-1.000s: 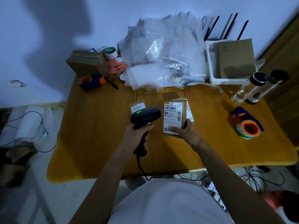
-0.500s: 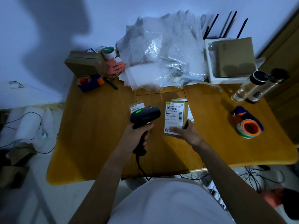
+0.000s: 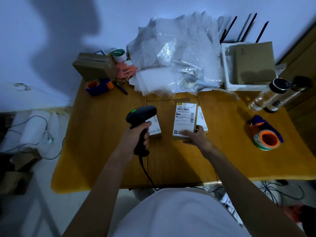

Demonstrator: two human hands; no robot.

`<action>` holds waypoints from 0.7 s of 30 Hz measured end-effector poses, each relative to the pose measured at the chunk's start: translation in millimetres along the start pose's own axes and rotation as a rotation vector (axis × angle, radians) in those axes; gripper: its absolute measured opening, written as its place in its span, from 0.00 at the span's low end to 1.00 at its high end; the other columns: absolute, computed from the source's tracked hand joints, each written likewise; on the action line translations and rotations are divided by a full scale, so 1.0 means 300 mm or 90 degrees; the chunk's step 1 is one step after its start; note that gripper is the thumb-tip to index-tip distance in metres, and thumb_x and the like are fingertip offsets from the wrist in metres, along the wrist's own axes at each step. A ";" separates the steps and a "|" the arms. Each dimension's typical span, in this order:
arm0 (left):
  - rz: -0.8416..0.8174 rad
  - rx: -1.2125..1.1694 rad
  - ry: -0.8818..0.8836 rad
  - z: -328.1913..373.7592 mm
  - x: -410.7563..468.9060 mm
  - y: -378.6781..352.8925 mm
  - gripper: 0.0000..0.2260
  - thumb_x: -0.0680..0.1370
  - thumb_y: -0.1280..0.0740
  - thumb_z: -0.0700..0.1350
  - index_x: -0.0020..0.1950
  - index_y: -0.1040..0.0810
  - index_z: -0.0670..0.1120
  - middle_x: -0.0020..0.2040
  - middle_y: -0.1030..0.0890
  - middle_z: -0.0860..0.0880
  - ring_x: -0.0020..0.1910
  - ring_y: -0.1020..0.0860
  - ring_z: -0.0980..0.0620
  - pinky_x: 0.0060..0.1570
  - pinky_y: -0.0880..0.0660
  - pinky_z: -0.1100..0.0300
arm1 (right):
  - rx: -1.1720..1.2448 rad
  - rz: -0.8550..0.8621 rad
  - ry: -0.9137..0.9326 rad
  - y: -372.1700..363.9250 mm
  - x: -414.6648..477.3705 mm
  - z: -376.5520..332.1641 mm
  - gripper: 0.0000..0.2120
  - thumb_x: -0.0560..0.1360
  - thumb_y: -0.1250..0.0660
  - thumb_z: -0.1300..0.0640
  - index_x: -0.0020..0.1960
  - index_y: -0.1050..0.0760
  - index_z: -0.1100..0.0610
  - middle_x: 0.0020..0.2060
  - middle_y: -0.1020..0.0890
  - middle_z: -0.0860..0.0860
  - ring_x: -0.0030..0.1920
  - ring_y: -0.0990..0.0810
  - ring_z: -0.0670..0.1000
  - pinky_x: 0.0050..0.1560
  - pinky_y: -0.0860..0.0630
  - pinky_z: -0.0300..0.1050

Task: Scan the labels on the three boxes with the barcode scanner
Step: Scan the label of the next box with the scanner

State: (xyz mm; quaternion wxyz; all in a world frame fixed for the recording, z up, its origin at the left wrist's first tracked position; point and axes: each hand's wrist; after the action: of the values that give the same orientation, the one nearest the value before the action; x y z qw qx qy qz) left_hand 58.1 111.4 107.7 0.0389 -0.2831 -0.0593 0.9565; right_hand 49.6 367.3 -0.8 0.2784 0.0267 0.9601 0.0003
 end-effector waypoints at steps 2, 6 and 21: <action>0.004 -0.012 -0.006 0.016 0.007 0.014 0.11 0.78 0.28 0.48 0.41 0.24 0.44 0.29 0.28 0.48 0.25 0.30 0.51 0.30 0.28 0.57 | 0.012 -0.022 -0.007 -0.012 0.017 -0.009 0.36 0.70 0.21 0.51 0.71 0.34 0.59 0.61 0.18 0.56 0.57 0.15 0.55 0.51 0.14 0.50; 0.024 -0.033 -0.014 0.047 0.004 0.036 0.13 0.79 0.28 0.47 0.35 0.21 0.46 0.28 0.28 0.48 0.24 0.30 0.51 0.29 0.28 0.58 | 0.057 -0.070 -0.027 -0.044 0.032 -0.047 0.28 0.74 0.24 0.53 0.70 0.29 0.59 0.62 0.18 0.56 0.61 0.16 0.55 0.62 0.18 0.55; 0.053 -0.046 -0.006 0.019 -0.019 0.085 0.12 0.77 0.27 0.49 0.37 0.23 0.46 0.29 0.28 0.48 0.25 0.30 0.51 0.30 0.28 0.57 | 0.314 -0.010 -0.137 -0.171 0.078 -0.034 0.07 0.79 0.29 0.57 0.55 0.24 0.55 0.57 0.19 0.57 0.56 0.19 0.56 0.63 0.20 0.57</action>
State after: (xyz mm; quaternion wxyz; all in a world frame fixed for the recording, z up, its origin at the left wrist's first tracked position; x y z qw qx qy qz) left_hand 58.7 85.0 112.2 -0.0112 -0.2820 -0.0823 0.9558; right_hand 21.7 317.4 -5.6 0.3641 0.0864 0.8961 -0.2387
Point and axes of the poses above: each hand's wrist, its own x-axis towards the middle knuckle, its own y-axis out of the back of the hand, z = x × y
